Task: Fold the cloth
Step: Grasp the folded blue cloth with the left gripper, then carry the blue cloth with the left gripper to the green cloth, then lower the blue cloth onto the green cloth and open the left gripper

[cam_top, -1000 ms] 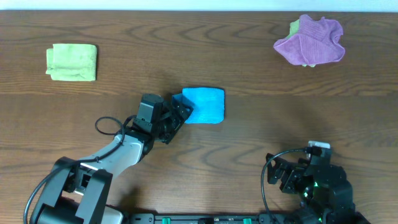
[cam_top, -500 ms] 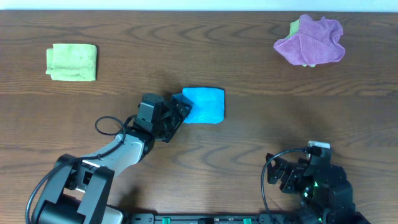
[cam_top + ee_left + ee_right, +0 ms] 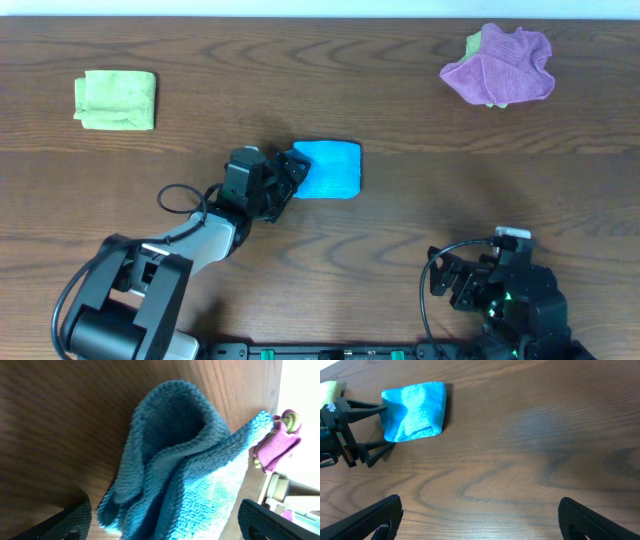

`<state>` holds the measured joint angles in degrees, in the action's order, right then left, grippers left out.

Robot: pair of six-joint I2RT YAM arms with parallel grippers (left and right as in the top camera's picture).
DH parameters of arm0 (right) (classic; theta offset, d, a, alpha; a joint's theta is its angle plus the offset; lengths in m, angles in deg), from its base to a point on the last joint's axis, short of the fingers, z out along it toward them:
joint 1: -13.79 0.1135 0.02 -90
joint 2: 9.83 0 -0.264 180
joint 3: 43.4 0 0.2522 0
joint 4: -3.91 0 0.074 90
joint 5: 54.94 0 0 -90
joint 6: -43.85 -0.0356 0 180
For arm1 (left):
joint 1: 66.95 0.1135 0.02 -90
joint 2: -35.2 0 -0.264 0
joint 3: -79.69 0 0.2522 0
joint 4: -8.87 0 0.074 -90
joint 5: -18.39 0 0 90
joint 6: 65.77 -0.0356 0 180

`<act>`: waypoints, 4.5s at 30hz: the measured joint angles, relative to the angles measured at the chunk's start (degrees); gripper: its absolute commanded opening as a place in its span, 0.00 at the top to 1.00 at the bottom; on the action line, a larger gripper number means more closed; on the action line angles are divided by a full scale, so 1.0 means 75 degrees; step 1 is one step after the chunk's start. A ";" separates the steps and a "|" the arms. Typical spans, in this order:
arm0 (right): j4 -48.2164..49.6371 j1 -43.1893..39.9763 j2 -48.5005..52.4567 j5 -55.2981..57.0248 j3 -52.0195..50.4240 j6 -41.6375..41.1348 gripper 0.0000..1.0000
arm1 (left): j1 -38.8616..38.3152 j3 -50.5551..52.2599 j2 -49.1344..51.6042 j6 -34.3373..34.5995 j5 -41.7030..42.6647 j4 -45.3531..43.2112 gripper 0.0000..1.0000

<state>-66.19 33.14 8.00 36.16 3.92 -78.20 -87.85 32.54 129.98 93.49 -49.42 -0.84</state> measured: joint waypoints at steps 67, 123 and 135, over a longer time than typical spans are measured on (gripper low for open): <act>0.0000 0.0000 0.0000 0.0000 0.0000 -0.0003 0.01 | 0.4057 -0.7044 0.2291 -0.3442 0.1504 0.3538 0.94; 0.0000 0.0000 0.0000 0.0000 0.0000 -0.0003 0.01 | 0.5998 -0.8647 0.4150 -0.4252 0.0740 0.4905 0.94; 0.0000 0.0000 0.0000 0.0000 0.0000 -0.0003 0.01 | 0.6779 -0.8647 0.4150 -0.4476 0.0632 0.5106 0.94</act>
<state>-66.19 33.14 8.00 36.16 3.92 -78.22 -37.01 -32.31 161.10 59.91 -44.68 37.46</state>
